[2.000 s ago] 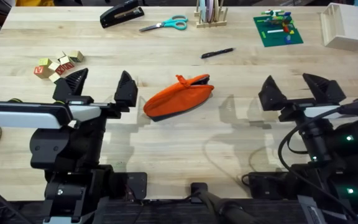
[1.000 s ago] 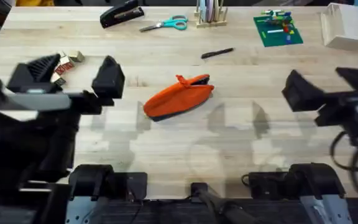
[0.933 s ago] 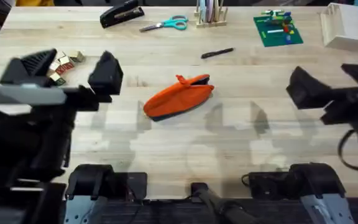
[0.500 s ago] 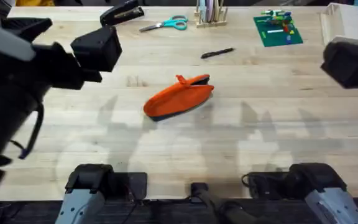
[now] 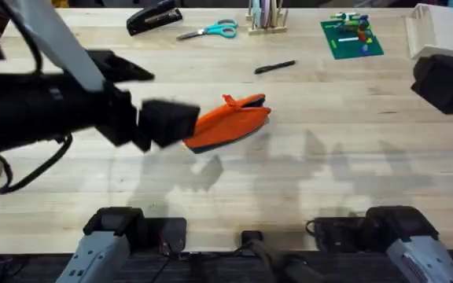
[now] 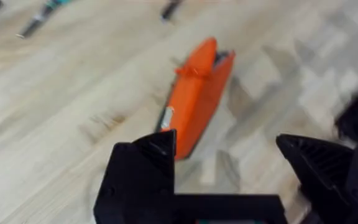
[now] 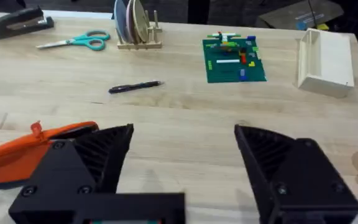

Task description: Unzip the bag, pick up the pens from the table one at a time and place them inside, then zip the bag closed.

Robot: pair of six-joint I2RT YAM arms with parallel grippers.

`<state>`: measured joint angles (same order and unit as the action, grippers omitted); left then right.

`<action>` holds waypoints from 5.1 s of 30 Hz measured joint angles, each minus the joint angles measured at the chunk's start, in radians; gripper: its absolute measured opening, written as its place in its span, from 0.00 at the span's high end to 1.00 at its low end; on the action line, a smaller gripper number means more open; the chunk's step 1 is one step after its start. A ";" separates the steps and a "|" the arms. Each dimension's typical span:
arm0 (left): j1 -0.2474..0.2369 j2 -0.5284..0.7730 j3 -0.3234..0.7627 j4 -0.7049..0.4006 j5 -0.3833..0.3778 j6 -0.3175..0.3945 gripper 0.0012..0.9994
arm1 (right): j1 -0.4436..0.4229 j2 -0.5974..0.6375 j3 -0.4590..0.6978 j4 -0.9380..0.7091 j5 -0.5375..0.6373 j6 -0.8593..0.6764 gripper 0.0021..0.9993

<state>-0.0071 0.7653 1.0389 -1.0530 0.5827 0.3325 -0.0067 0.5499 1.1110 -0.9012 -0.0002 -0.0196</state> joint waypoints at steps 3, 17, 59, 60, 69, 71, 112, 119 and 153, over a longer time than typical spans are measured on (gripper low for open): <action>0.000 0.022 0.000 -0.103 0.033 0.123 0.01 | 0.000 0.000 0.000 0.000 0.000 -0.002 0.00; 0.000 0.177 0.000 -0.200 0.049 0.400 0.01 | 0.000 0.000 0.000 0.001 0.000 -0.004 0.00; -0.119 0.743 0.000 -0.076 -0.146 0.359 0.01 | 0.000 0.000 0.000 -0.035 0.015 -0.007 0.00; -0.119 0.752 0.000 -0.076 -0.140 0.359 0.00 | 0.000 0.000 0.000 -0.039 0.015 -0.008 0.00; -0.117 0.833 0.000 -0.050 -0.130 0.352 0.34 | 0.000 0.000 0.000 -0.051 0.015 -0.007 0.00; -0.115 0.834 0.000 -0.041 -0.132 0.346 0.55 | 0.000 0.000 0.000 -0.051 0.015 -0.007 0.00; -0.119 0.852 0.087 -0.004 -0.169 0.288 0.96 | 0.493 0.594 0.001 0.195 -0.498 0.015 0.00; -0.119 0.852 0.087 -0.001 -0.169 0.288 0.96 | 0.558 0.668 0.001 0.253 -0.264 0.188 0.00; -0.119 0.852 0.087 -0.002 -0.169 0.288 0.96 | 0.617 1.031 0.001 0.560 -0.158 0.333 0.02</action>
<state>-0.1257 1.6169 1.1263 -1.0546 0.4141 0.6205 0.6106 1.5811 1.1122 -0.3415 -0.1577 0.3138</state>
